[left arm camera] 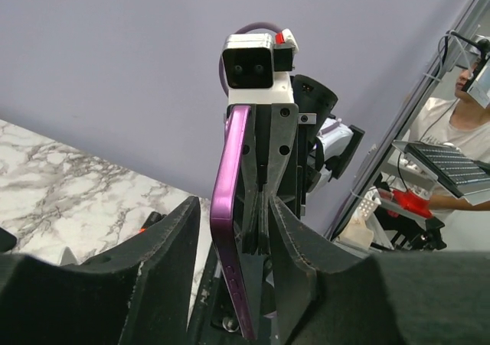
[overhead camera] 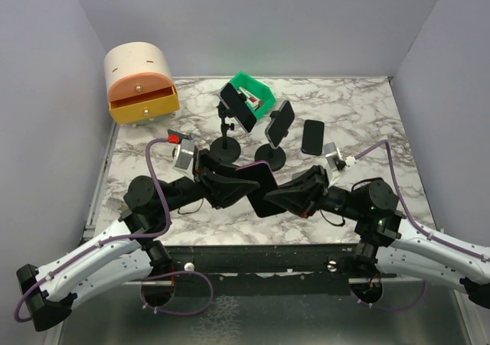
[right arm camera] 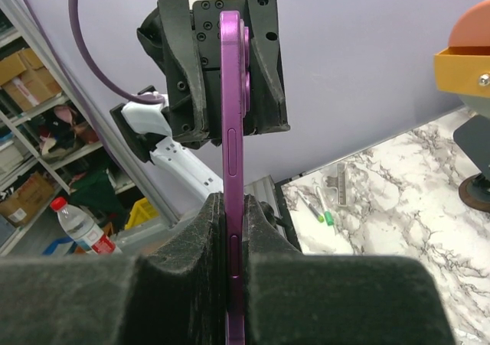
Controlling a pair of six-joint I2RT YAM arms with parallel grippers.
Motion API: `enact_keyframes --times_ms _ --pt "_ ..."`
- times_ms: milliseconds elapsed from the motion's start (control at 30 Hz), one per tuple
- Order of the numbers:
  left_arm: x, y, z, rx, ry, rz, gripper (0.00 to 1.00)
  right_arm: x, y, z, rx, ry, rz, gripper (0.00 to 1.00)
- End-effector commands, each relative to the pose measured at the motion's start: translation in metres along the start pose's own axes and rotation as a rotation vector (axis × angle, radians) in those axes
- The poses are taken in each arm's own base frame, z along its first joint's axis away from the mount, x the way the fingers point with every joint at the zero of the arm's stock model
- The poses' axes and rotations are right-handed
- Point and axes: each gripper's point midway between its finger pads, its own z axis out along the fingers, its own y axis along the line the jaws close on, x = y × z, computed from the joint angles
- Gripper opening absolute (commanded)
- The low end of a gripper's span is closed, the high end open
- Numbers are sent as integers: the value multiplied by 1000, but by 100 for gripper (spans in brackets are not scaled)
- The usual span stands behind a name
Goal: Remove the phone from the phone stand
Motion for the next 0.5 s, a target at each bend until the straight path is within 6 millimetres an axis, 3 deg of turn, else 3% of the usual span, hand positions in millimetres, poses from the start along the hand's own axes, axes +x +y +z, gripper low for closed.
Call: enact_keyframes --times_ms 0,100,133,167,267,367,467 --pt "-16 -16 3 57 -33 4 36 -19 14 0 -60 -70 -8 0" --pt "-15 -18 3 69 -28 6 18 -15 15 0 -60 -45 -2 1" --pt "-15 -18 3 71 -28 10 10 -13 15 1 -58 -26 1 6" --pt "-15 -18 3 72 -28 17 2 -11 15 1 -57 -4 5 18" --pt "-15 -18 1 69 -32 23 0 -1 14 0 -44 66 16 47" --pt "-15 -19 -1 73 -35 28 0 6 13 -6 -29 114 20 59" --pt "-15 -20 -2 79 -35 31 0 13 12 -11 -9 164 21 62"
